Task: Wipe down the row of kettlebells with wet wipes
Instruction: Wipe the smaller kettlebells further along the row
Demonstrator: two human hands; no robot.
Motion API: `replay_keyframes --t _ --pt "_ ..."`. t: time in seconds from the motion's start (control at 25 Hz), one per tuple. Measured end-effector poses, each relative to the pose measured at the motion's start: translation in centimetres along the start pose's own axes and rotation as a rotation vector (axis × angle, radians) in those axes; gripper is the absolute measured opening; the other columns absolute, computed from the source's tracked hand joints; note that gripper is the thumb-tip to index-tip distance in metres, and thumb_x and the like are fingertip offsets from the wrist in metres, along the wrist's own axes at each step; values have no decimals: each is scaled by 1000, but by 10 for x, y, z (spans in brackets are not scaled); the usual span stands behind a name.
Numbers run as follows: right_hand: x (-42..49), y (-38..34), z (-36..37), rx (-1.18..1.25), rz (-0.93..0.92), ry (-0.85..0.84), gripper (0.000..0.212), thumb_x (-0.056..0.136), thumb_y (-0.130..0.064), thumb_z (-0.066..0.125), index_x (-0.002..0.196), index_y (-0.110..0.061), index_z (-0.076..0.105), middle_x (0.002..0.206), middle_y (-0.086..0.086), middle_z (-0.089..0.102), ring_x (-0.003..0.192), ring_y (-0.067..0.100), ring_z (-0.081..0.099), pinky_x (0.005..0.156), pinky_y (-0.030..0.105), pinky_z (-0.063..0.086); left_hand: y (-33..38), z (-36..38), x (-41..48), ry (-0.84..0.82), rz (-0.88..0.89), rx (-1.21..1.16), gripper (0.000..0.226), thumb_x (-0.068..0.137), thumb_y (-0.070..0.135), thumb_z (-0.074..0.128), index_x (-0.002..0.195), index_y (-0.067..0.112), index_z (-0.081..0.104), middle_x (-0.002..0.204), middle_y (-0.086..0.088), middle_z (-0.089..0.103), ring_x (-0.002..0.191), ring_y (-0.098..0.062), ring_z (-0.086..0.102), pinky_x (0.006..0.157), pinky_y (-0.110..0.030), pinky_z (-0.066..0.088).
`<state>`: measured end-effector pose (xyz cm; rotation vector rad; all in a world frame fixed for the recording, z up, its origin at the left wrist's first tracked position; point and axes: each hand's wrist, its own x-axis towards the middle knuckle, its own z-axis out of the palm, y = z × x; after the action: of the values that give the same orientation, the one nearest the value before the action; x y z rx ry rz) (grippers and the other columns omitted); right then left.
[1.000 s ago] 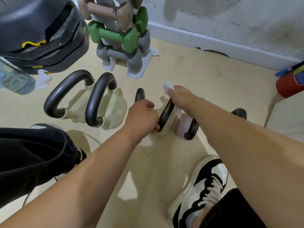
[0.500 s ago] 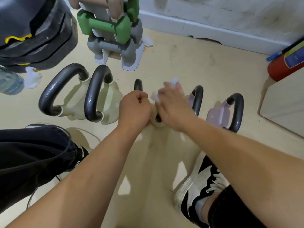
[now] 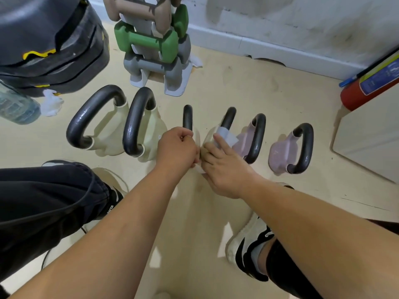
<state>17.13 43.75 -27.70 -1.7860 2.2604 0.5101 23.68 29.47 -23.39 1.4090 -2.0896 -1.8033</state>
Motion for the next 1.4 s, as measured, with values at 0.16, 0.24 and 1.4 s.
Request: replay_keyframes --t 0.16,0.24,1.4 --pt "24 37 -13 77 109 128 44 96 -36 35 99 -13 72 94 5 60 104 32 50 114 44 26 -6 0 2 11 13 -23 24 95 11 44 96 23 64 75 -9 72 48 -19 62 58 -39 60" --pt "39 69 -21 162 225 183 49 101 -38 30 90 -12 69 86 5 56 97 32 52 107 41 34 -8 5 2 -7 40 0 23 95 14 44 99 25 64 81 -6 72 51 -18 64 61 -39 61" --pt "24 17 4 344 308 171 53 102 -38 27 134 -11 59 153 11 42 154 38 0 124 54 -3 -2 23 4 -55 32 -65 22 96 10 46 102 17 66 70 -8 69 50 -21 62 55 -35 58"
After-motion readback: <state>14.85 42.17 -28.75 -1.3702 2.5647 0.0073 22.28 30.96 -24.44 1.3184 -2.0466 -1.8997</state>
